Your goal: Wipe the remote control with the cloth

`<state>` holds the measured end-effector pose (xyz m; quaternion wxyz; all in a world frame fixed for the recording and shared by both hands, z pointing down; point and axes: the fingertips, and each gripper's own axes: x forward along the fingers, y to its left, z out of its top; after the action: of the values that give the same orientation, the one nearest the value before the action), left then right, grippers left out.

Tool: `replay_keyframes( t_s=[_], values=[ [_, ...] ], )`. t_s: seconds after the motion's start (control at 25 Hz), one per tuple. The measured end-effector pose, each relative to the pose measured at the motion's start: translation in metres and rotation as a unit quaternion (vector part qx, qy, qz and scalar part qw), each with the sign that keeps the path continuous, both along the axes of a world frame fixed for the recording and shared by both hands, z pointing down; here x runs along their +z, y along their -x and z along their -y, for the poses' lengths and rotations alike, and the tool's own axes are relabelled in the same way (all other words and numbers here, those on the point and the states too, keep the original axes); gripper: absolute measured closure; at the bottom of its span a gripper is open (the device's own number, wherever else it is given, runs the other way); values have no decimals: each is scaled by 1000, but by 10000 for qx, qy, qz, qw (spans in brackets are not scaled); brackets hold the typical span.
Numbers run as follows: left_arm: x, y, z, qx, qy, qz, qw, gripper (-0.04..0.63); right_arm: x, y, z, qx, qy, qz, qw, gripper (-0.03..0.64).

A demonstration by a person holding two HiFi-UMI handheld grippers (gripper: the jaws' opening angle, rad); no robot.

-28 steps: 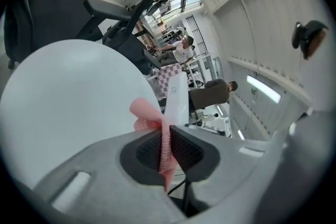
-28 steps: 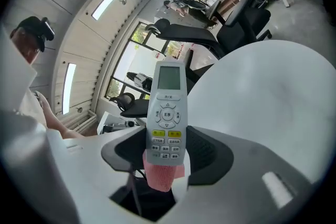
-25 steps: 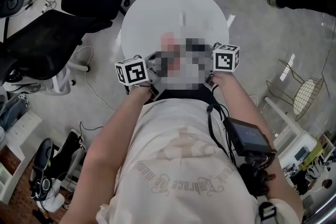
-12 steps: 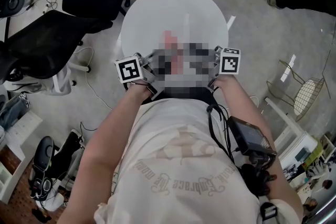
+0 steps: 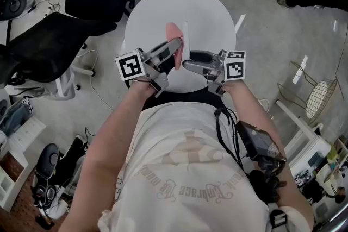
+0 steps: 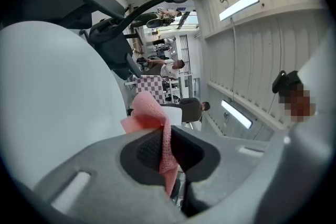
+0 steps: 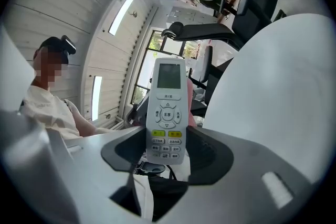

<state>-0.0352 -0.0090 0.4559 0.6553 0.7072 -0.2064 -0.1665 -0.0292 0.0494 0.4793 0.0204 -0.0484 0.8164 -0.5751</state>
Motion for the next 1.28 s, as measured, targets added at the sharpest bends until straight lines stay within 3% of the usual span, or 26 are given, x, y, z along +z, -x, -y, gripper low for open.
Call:
replay_keyframes(
  t_s=[0.56, 0.96, 1.12, 1.28],
  values=[
    [-20, -8, 38, 93, -433, 99, 9990, 571, 13, 1, -27, -706, -267, -371, 9965, 374],
    [27, -24, -7, 719, 123, 662, 9951, 571, 20, -18, 1, -170, -205, -523, 9983, 379],
    [50, -15, -25, 790, 52, 1163, 9901, 571, 48, -33, 12, -29, -60, -1125, 9936, 379],
    [61, -7, -39, 772, 166, 1482, 9858, 570, 88, -51, 21, -150, 33, -2154, 9764, 380]
  ],
)
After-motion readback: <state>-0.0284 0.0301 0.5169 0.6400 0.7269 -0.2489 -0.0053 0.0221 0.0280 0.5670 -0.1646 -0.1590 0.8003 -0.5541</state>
